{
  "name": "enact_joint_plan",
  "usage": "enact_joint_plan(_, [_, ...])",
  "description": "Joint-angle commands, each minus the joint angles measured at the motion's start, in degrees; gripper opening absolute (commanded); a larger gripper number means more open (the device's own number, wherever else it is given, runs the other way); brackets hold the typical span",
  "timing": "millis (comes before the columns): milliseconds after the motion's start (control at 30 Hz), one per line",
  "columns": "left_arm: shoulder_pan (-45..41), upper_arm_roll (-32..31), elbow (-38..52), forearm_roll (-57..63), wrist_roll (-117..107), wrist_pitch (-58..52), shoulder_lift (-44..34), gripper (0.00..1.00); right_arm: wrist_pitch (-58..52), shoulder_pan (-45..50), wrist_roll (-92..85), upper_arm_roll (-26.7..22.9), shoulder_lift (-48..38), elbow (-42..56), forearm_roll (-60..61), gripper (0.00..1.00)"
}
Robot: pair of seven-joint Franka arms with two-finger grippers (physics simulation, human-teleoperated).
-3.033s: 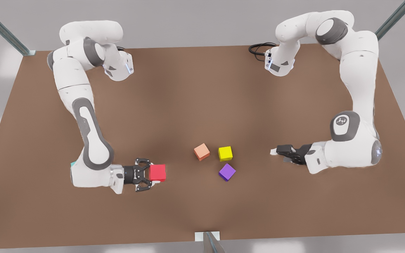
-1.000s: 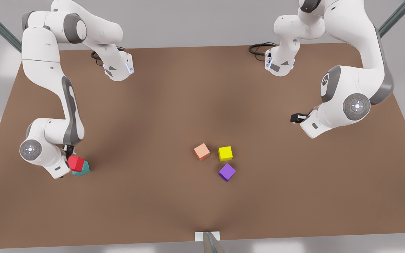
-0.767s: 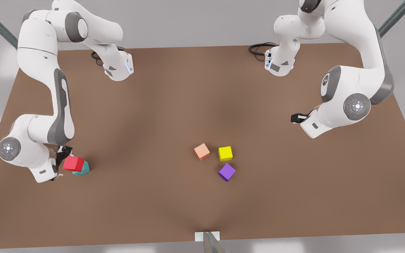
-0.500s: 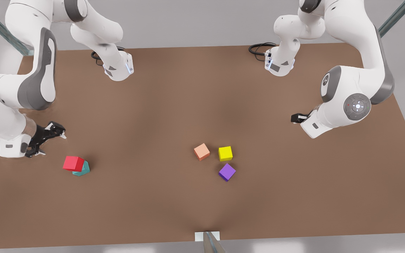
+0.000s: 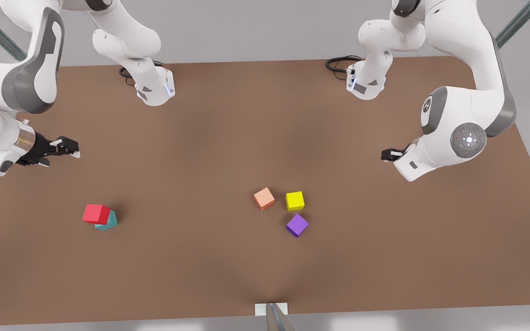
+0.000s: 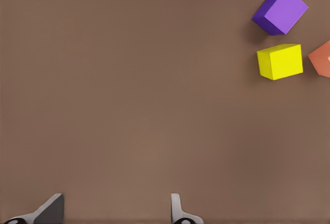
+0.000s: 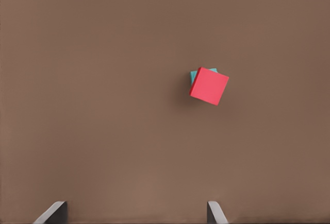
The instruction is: Pick up red wooden cube and pass to hand red wooden cube and place in blue wooden cube
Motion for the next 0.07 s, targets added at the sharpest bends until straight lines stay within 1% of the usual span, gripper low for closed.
enact_joint_plan(0, [0.00, -0.01, 0.02, 0.03, 0.15, -0.03, -0.04, 1.00, -3.18, 0.75, 18.95, -0.01, 0.17, 0.24, -0.08, 1.00])
enact_joint_plan(33, [0.00, -0.01, 0.02, 0.03, 0.15, -0.03, -0.04, 1.00, -3.36, 0.84, 18.95, -0.01, 0.17, 0.50, -0.16, 1.00])
